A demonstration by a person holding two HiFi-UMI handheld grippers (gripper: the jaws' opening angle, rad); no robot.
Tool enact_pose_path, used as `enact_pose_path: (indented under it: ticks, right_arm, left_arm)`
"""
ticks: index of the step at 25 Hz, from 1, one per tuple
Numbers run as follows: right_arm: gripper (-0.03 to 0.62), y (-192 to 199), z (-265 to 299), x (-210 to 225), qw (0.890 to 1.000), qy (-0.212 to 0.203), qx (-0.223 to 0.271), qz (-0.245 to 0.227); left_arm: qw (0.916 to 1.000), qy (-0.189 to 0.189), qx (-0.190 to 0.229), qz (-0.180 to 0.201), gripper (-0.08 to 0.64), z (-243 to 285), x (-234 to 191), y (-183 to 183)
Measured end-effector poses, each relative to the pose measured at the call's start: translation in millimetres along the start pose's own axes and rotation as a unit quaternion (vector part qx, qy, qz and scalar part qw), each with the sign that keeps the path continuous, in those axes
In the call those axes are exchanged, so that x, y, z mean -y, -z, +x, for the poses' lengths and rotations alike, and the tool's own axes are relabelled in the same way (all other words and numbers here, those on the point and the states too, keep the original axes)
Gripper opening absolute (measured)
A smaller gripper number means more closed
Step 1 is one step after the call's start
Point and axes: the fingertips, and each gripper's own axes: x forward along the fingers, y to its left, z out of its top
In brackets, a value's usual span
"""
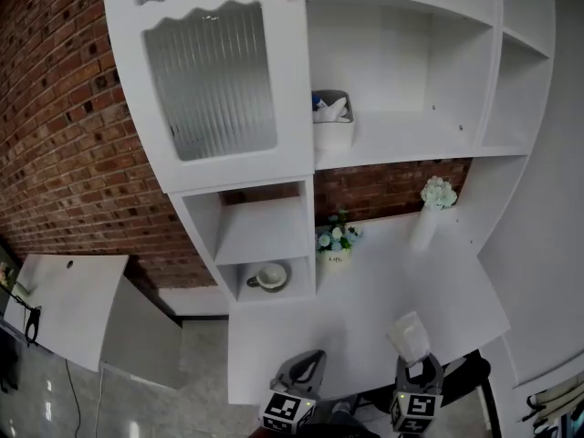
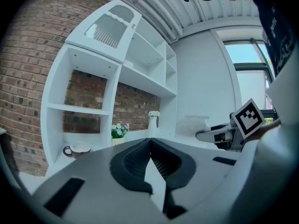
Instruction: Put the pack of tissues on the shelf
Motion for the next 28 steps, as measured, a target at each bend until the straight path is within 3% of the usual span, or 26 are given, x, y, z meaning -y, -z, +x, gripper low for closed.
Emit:
enact_pose_path:
  ticks: [15, 19, 28]
  right_arm:
    - [0.198, -61, 43, 37, 0.999, -0.025, 0.013, -0.044]
    - [0.198, -73, 52, 45, 0.999, -0.019, 0.019, -0.032]
    - [0.198, -122, 71, 52, 0.998, -0.029, 0.05, -0.017]
  left_arm:
    - [0.9997, -0.015, -0.001, 0.021, 0.011, 48, -3, -30]
    - [0.9981, -0.02, 0.022, 0.054, 0.011, 54, -5, -43]
    - [0.9991, -0.008, 0.011, 0.04, 0.011, 71, -4, -56]
